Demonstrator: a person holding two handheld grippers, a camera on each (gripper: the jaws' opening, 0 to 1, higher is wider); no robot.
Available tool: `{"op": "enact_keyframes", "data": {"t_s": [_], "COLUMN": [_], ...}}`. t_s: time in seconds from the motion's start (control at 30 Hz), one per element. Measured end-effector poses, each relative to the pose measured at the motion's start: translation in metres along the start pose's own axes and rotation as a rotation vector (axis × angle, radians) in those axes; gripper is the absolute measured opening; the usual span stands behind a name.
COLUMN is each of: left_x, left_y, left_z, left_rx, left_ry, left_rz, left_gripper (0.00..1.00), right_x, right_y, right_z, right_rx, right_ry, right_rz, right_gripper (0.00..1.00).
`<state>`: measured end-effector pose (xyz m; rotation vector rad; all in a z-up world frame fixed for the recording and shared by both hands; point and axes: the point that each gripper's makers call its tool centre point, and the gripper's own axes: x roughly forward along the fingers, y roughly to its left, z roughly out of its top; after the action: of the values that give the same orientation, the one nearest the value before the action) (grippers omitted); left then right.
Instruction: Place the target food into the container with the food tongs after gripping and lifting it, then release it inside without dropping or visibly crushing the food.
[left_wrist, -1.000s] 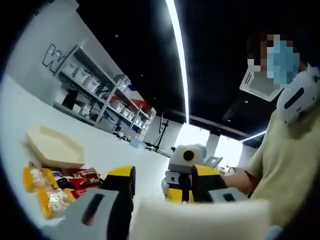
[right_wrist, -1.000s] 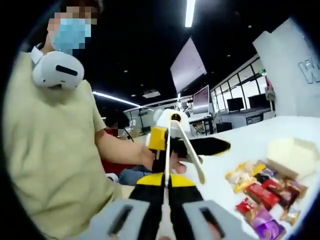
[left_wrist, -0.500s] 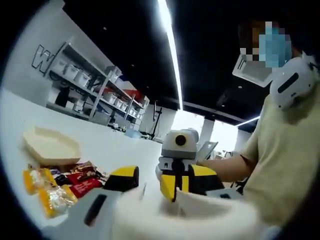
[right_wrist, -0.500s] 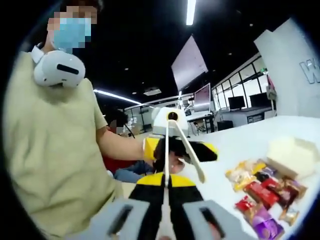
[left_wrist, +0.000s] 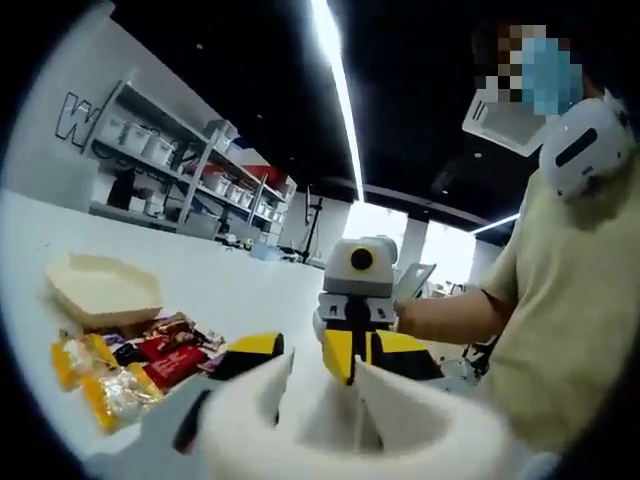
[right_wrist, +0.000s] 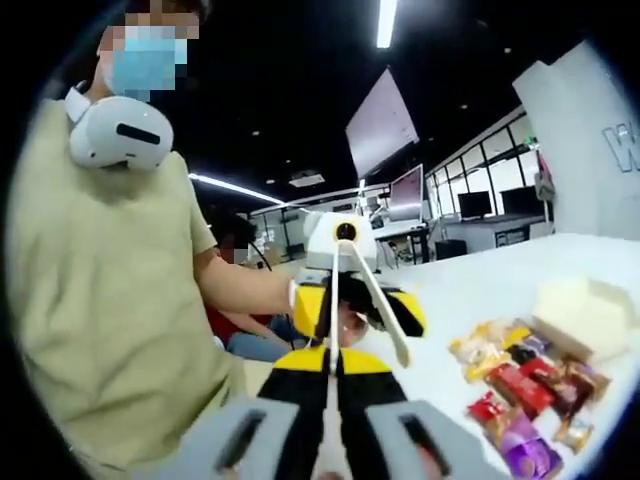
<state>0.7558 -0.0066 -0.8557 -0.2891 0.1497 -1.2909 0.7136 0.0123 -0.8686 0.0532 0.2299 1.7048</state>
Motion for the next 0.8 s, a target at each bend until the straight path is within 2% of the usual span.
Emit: {"op": "enact_keyframes", "data": {"t_s": [0.8], "left_x": [0.0016], "left_y": [-0.0018], "left_z": [-0.0048], "left_rx": [0.01], "left_ry": [0.033], "left_rz": [-0.009], "left_gripper": [0.28], "right_x": [-0.0025], "right_y": [0.0005], "right_z": [-0.002], "right_rx": [-0.015], "right_ry": [0.013], "right_rz": [0.001], "right_gripper": [0.0]}}
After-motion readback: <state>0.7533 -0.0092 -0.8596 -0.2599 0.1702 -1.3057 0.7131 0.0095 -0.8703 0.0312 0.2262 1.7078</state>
